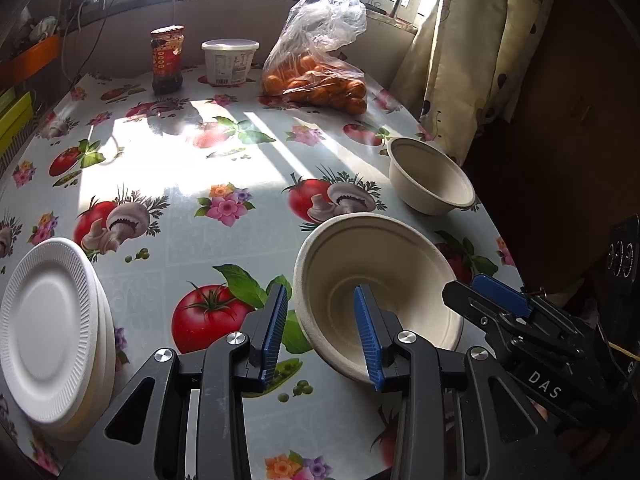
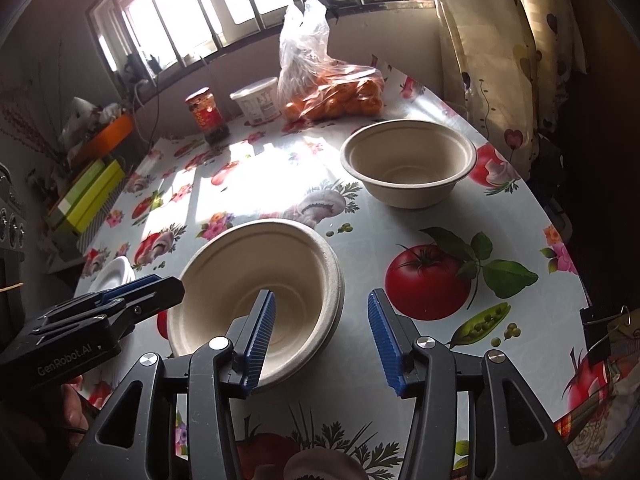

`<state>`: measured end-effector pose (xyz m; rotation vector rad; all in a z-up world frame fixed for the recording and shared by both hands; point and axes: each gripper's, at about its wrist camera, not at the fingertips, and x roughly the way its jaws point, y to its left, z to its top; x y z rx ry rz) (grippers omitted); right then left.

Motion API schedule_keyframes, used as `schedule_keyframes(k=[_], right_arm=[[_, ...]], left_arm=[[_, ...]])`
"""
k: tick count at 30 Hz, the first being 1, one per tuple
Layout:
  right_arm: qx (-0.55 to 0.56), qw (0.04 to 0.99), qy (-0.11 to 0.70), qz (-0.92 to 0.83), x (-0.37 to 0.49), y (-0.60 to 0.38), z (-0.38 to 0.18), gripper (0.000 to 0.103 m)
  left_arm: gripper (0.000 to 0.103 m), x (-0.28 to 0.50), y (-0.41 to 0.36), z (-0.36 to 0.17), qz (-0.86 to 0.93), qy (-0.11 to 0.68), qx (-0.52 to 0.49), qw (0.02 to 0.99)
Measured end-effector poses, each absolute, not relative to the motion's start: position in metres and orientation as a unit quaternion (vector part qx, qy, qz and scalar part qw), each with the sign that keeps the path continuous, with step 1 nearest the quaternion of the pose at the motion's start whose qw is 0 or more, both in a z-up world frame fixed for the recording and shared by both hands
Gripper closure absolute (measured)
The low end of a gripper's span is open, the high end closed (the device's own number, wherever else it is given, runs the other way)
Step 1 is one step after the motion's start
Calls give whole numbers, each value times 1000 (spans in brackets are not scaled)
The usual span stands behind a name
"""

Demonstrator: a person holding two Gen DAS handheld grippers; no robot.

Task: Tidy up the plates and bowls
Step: 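Move both open grippers toward the next beige bowls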

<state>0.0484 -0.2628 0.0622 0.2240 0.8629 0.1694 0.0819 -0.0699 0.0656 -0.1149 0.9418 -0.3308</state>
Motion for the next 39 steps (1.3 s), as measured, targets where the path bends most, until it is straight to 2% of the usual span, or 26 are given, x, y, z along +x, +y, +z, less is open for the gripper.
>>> schedule_keyframes(k=[24, 39], right_arm=[[106, 914, 391, 30, 78, -314, 85, 54], [101, 914, 392, -3, 122, -356, 83, 54]], left_arm=[[67, 129, -118, 96, -193, 434, -18, 880], [67, 185, -156, 94, -206, 459, -7, 864]])
